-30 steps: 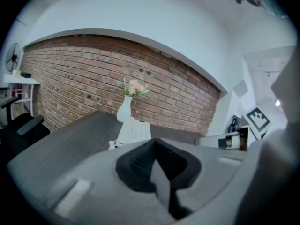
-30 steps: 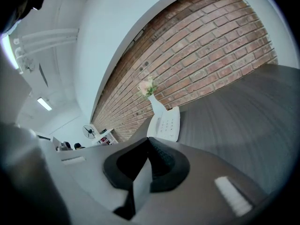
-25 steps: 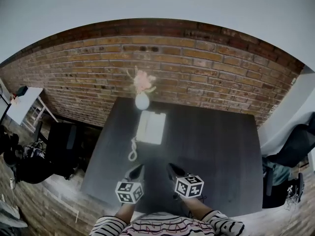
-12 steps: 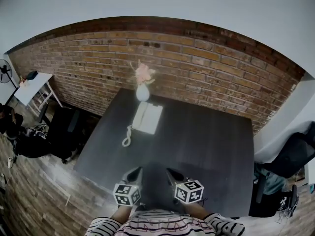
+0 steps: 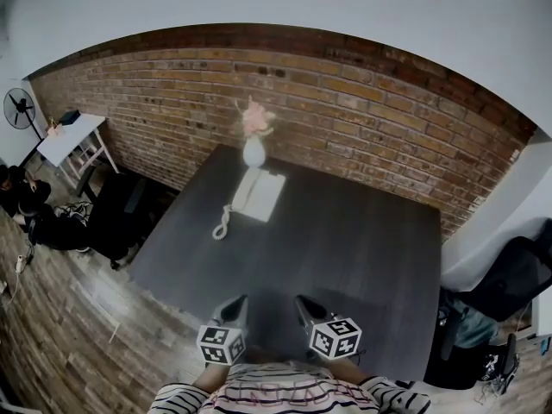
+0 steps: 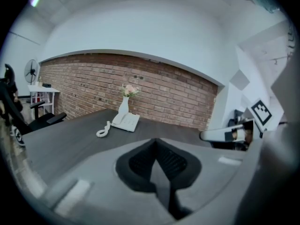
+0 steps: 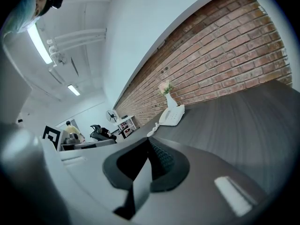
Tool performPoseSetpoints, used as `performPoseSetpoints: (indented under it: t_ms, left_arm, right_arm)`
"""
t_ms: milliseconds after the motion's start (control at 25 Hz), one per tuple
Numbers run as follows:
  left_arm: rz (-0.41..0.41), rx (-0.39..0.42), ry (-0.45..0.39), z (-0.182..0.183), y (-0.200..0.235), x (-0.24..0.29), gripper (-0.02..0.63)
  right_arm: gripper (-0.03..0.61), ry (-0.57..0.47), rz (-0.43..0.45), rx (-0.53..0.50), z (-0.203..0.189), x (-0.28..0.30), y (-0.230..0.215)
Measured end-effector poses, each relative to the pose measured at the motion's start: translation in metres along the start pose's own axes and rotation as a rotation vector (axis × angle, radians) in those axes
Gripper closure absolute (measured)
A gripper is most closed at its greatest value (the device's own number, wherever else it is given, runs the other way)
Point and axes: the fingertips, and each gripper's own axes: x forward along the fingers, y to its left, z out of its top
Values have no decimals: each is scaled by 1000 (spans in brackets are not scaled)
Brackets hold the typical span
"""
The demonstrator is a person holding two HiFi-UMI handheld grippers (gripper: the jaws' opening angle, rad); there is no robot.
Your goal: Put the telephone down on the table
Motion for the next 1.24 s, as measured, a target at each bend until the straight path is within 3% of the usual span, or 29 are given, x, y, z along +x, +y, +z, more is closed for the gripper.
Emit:
performPoseSetpoints:
  t_ms: [480, 1240]
  left_arm:
    - [45, -46, -21, -23, -18, -29, 612]
    - [31, -41, -6, -32, -31, -25, 612]
  right_arm:
    - [577, -7, -6, -2, -15, -29, -1]
    - [578, -20, -16, 16, -14, -38, -12]
